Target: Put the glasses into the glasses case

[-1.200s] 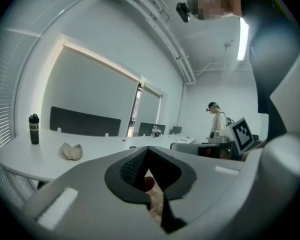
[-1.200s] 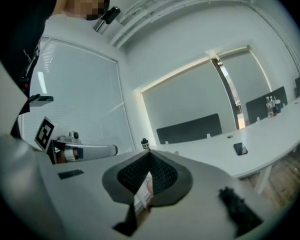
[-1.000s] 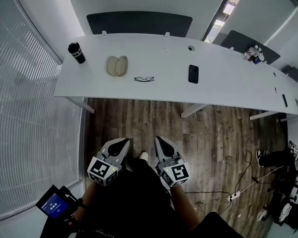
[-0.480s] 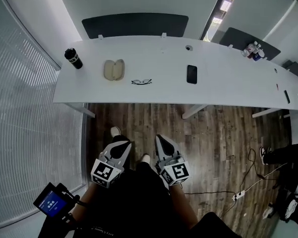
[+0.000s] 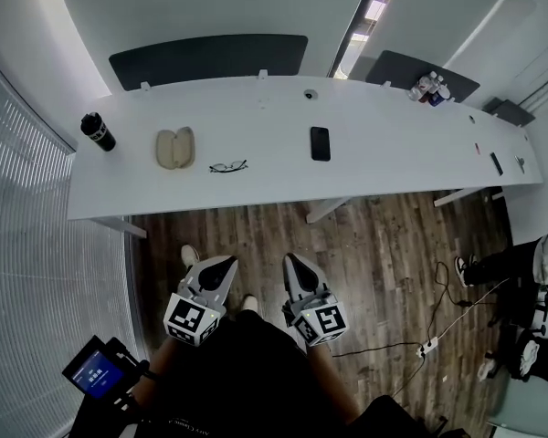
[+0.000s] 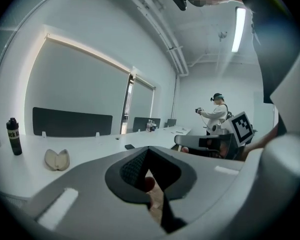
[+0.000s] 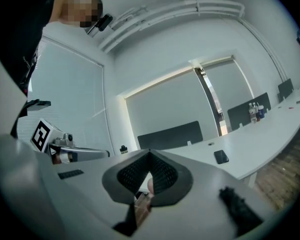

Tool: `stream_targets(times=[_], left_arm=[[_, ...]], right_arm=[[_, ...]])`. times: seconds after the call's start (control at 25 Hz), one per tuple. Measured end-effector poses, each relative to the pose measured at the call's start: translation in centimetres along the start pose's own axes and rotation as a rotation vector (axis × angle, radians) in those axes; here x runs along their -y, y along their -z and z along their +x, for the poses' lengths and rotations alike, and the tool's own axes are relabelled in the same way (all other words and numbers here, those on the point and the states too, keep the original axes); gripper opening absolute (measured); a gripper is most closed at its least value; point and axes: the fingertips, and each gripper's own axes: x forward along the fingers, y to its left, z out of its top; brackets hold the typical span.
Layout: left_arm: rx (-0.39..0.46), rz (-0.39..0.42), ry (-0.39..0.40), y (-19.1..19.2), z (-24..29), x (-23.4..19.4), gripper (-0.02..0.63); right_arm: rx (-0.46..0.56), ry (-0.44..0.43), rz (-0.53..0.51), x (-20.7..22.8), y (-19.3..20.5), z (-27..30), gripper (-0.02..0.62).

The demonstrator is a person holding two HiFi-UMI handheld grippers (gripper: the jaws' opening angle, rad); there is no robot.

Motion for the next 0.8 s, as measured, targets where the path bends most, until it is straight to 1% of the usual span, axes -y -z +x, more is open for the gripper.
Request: stream_targets(times=[0.16, 0.28, 0.36, 0.48, 0.6, 0.68, 0.8], left_arm=[[-0.018, -0.044, -0.011, 0.7, 0.4, -2.7, 0.005], [-0.021, -0.055, -0.032, 1.9, 1.0, -3.5, 0.005], [-0.042, -0.068, -0.024, 1.9, 1.2, -5.0, 0.005], [-0.071, -0.033, -0.012, 0.3, 0.9, -9.3, 0.005], [-0.068, 0.001, -0.013, -0.5, 0.9, -10.7, 0.005], [-0.041, 0.016, -0.041, -1.2, 0.9, -11.3, 0.005], [0.011, 0.038, -0.152, -1.9, -0.1, -13.6, 0.006]], right_arm=[[0.007, -0.013, 0.010, 0.2, 0.8, 1.9, 0.006], [-0.047, -0.050, -0.017, 0.5, 1.7, 2.5, 0.006], [-0.069, -0.066, -0.040, -0.5, 1.0, 4.1, 0.006], [-0.070, -0.112, -0.045, -2.8, -0.2, 9.4, 0.006], [-0.071, -0.163, -0.060, -3.6, -0.4, 11.9, 0.006], [-0.070, -0.187, -0.074, -3.6, -0.8, 12.7, 0.006], [-0.086, -0.221, -0.083, -3.9, -0.7, 13.9, 0.005]])
